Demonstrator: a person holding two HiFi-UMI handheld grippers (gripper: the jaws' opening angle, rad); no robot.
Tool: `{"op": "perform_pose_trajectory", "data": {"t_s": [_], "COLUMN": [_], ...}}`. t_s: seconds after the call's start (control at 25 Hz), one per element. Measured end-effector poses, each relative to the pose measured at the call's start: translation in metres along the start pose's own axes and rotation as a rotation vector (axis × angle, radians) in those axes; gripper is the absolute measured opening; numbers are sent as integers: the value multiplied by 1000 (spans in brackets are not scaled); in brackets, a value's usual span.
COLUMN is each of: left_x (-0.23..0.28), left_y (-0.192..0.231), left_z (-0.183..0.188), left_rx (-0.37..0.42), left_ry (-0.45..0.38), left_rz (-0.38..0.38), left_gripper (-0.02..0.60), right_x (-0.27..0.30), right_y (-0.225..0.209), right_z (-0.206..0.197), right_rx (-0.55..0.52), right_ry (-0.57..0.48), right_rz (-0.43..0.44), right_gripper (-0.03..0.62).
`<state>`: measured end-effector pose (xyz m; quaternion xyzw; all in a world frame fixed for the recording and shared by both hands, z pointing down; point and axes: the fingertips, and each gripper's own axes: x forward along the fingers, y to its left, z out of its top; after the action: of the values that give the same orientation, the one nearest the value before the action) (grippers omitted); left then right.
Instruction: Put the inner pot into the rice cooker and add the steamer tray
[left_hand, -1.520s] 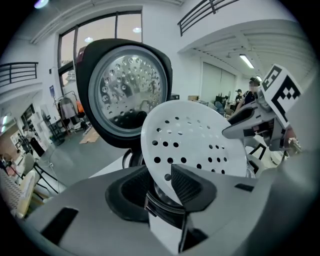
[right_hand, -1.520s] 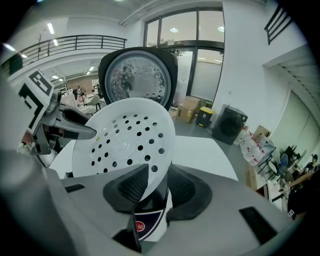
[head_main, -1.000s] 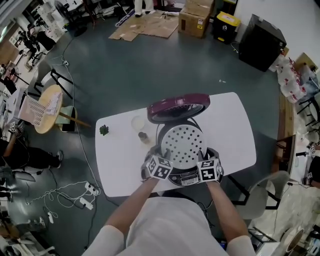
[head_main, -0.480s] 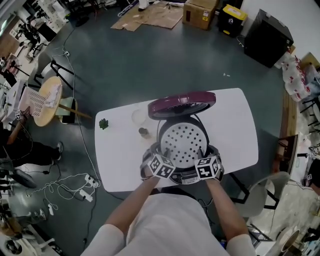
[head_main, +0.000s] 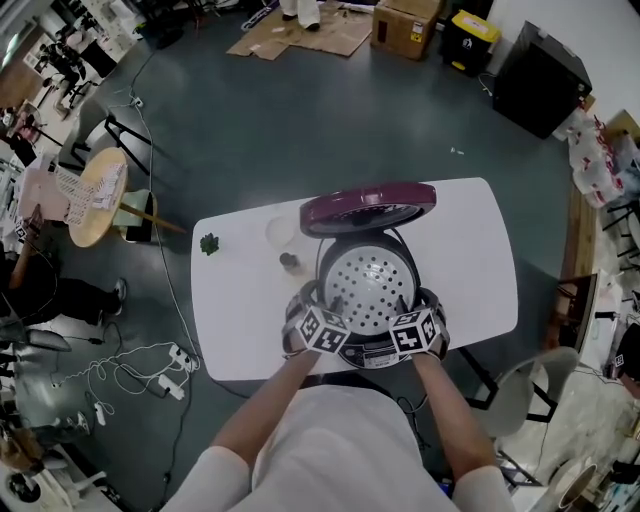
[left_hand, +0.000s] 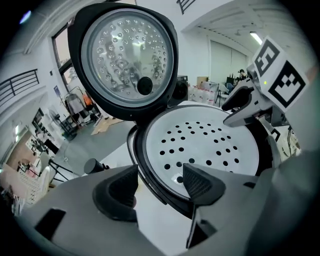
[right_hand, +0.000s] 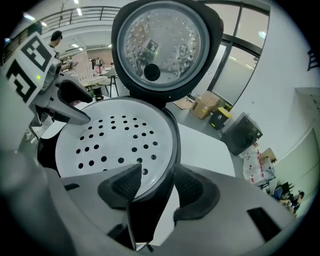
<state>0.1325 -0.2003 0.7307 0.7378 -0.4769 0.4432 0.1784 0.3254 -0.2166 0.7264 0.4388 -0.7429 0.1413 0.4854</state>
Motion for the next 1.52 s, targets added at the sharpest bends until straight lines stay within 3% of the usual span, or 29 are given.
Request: {"op": "perform_pose_trajectory", "data": {"t_s": [0.4,0.76,1.04,1.32,1.52], "left_x": [-27,-83,-141,-194,-230], "left_y": [5,0,-1,1,4], "left_z": [-6,-12,-7,-18,-18], "left_rx": [-141,-180,-95,-33,-13], "left_ry": [-89,-201,-332,-416,-482], "left_rz": [-52,-154,-269,-352,-359], "left_gripper": [279,213,192,119,96], "right_x": [-24,-83,-132,-187,-229], "right_y": [3,37,55,93,109], "right_z": [20,34,33,45,47], "right_rx": [100,158,228,279,305], "right_ry": [-119,-242,-319,-408,-462], "right_rz": [1,8,-40,-43,-74], "right_gripper": [213,162,114,53,32]}}
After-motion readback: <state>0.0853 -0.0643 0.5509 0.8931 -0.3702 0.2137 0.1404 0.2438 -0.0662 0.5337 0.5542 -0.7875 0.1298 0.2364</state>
